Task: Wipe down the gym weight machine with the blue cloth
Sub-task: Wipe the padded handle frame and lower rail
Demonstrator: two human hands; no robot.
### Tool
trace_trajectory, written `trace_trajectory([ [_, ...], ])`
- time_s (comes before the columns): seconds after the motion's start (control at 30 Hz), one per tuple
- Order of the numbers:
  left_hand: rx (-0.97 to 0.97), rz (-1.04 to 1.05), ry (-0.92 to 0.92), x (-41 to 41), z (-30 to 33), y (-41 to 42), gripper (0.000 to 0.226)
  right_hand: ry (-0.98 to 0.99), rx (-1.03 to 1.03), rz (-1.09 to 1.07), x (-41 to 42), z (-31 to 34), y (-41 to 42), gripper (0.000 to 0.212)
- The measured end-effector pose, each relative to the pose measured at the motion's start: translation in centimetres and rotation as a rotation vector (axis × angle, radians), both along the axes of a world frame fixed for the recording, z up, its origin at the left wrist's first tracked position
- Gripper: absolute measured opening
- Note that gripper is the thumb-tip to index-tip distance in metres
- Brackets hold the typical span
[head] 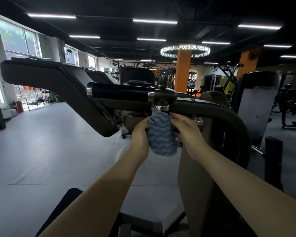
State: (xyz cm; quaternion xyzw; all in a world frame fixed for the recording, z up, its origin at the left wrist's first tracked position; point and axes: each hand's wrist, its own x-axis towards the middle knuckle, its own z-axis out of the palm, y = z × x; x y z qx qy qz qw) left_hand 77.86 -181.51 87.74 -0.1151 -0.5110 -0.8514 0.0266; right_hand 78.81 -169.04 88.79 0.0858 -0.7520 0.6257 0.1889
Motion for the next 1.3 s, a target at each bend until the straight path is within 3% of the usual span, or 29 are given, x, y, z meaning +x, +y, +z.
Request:
trace_trajectory([
  [0.07, -0.072, 0.069, 0.049, -0.1, -0.3, -0.2, 0.033, -0.058, 0.105, 0.03, 0.1, -0.6, 0.3, 0.046],
  [0.13, -0.214, 0.249, 0.16, -0.6, -0.3, -0.4, 0.035, 0.005, 0.235, -0.051, 0.3, -0.7, 0.6, 0.044],
  [0.2, -0.318, 0.445, 0.25, -1.2, -0.3, -0.6, 0.036, 0.102, 0.228, -0.128, 0.7, -0.6, 0.7, 0.032],
  [0.3, -0.494, 0.638, 0.317, -2.7, -0.6, -0.7, 0.021, 0.255, 0.192, -0.198, 1.0, 0.0, 0.6, 0.031],
  [0.37, -0.45, 0.44, 0.196, -2.2, -0.4, 0.0, 0.025, 0.316, 0.143, -0.209, 0.9, 0.5, 0.1, 0.03],
  [0.47, -0.173, 0.05, -0.091, -1.6, 0.2, 0.7, 0.032, 0.231, 0.014, -0.15, 0.0, 0.8, -0.2, 0.026],
  [0.57, -0.106, -0.092, -0.106, -1.8, -0.2, 0.1, 0.039, 0.089, 0.09, 0.003, -0.5, 0.1, -0.1, 0.029],
  [0.7, -0.217, -0.074, -0.021, -1.8, -0.8, -0.3, 0.041, 0.0, 0.055, 0.198, -0.4, 0.0, -0.1, 0.033],
  [0.8, -0.219, 0.192, 0.155, -2.5, -0.6, 0.2, 0.034, 0.107, 0.095, 0.148, -0.1, 0.6, -0.5, 0.023],
  [0.9, -0.031, 0.379, 0.171, -1.9, 0.1, 1.1, 0.035, 0.202, 0.043, 0.062, 0.1, 0.5, -1.3, 0.02],
  [1.03, -0.081, 0.636, 0.164, -2.4, 1.2, 1.4, 0.028, 0.205, -0.041, 0.065, 0.0, 0.2, -1.3, 0.025],
  [1.17, -0.201, 0.465, 0.153, -2.3, 1.6, 1.3, 0.021, 0.158, -0.006, 0.104, -0.3, 0.8, -0.8, 0.026],
  [1.3, -0.214, 0.041, 0.146, -1.7, 0.6, 0.1, 0.024, 0.14, 0.045, 0.152, -0.4, 0.8, -0.3, 0.029],
])
